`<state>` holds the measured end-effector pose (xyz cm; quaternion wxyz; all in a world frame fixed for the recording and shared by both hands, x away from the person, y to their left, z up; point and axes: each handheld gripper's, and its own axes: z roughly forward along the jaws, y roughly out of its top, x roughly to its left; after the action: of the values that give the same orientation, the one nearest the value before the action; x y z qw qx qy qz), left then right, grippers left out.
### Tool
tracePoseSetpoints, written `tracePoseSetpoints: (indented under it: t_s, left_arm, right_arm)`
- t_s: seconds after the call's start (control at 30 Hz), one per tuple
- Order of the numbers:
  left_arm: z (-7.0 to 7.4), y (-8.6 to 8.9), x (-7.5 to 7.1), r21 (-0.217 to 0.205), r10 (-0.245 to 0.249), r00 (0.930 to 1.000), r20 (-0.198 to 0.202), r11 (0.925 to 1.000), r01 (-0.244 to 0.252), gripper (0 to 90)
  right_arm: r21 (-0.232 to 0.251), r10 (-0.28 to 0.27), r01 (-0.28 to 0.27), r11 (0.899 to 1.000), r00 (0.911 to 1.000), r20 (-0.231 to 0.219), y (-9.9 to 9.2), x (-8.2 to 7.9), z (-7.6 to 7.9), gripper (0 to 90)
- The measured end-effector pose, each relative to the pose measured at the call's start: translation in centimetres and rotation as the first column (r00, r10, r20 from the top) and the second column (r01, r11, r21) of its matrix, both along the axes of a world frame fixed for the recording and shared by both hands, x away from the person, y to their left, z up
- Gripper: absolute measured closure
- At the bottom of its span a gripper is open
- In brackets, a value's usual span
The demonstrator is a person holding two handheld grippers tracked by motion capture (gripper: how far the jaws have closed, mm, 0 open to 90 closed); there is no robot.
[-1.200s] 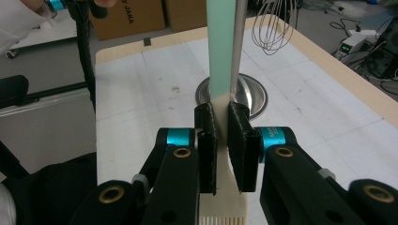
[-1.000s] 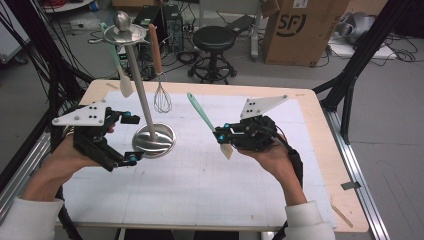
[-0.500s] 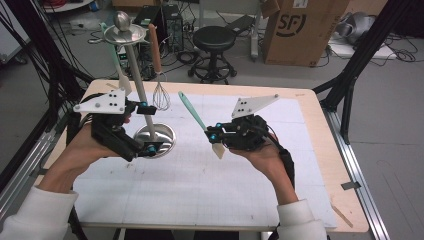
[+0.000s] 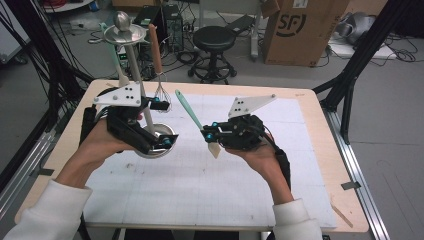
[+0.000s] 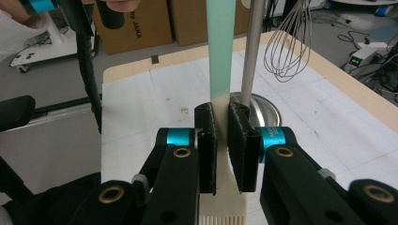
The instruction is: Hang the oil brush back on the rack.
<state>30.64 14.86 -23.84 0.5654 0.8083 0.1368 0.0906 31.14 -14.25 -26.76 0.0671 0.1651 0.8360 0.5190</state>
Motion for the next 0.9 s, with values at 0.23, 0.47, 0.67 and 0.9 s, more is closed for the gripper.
tracePoseSetpoints:
  t_s: [0.23, 0.47, 0.67, 0.9]
  left_arm:
    - [0.1, -0.9, 0.0, -0.004, -0.008, 1.0000, -0.005, 1.0000, 0.008, 11.2]
    - [0.0, -1.7, 0.1, -0.013, 0.006, 0.9999, -0.012, 0.9999, -0.007, 22.3]
    - [-0.1, -2.4, 0.1, -0.024, 0.006, 0.9996, -0.029, 0.9997, -0.007, 28.4]
    - [-0.1, -2.4, 0.3, -0.039, 0.008, 0.9989, -0.047, 0.9992, -0.010, 46.0]
  right_arm:
    - [0.020, 0.010, -0.010, 1.000, 0.9999, -0.003, 0.4, 0.0, 0.1, 81.8]
    - [0.026, 0.004, -0.004, 1.000, 1.0000, 0.003, 0.7, 0.1, 0.2, 81.8]
    - [0.032, 0.000, -0.001, 0.999, 0.9999, 0.014, 0.8, 0.2, 0.2, 81.8]
    - [0.033, -0.006, 0.006, 0.999, 0.9999, 0.010, 0.9, 0.2, 0.2, 81.8]
